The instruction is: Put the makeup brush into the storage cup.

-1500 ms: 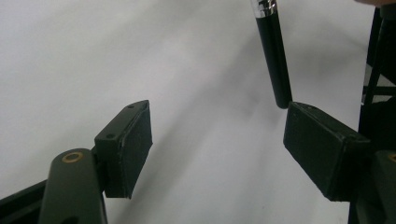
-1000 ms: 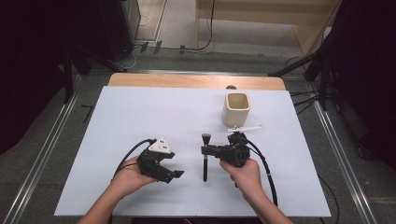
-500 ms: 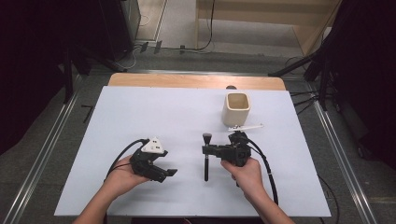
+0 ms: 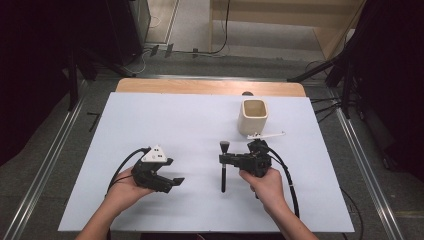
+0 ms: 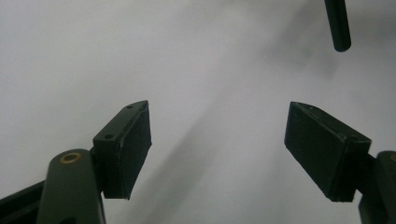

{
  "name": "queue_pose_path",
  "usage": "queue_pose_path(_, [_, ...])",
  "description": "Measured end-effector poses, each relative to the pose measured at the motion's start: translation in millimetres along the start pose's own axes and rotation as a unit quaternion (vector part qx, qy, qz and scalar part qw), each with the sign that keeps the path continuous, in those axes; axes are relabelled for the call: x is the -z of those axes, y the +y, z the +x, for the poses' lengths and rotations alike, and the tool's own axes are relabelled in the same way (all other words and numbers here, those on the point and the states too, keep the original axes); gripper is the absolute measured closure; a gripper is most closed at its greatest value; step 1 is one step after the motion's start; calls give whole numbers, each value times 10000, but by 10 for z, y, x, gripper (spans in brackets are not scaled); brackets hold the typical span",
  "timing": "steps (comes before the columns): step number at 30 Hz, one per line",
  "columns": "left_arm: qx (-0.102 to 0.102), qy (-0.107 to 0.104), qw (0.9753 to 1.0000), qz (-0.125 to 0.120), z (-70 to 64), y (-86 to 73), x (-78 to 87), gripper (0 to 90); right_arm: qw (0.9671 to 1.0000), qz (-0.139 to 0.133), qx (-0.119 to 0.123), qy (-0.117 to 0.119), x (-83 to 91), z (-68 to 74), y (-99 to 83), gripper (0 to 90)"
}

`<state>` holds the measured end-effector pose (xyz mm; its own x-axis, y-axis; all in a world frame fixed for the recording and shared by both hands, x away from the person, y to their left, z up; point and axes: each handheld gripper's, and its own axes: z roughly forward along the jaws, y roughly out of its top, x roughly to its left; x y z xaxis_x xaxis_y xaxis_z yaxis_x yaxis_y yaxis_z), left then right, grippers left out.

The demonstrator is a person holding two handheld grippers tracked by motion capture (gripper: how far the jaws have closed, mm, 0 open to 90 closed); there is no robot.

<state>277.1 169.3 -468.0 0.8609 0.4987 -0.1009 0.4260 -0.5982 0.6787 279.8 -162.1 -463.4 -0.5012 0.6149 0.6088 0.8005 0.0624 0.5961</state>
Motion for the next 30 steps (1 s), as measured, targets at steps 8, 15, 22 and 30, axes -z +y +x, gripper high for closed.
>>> queue_pose_path(8, [59,30,10000,-14,16,-58,46,237,9999,-90,-21,-56,65,-42,31,780])
queue_pose_path(15, [103,93,9999,-13,22,-83,71,237,9999,-136,-11,-84,96,-64,66,779])
queue_pose_path(22, [127,99,9998,-79,22,-100,104,237,9998,-136,51,-123,112,-66,97,780])
queue_pose_path(30, [171,131,9997,-88,29,-125,126,237,9996,-224,92,-168,176,-84,148,780])
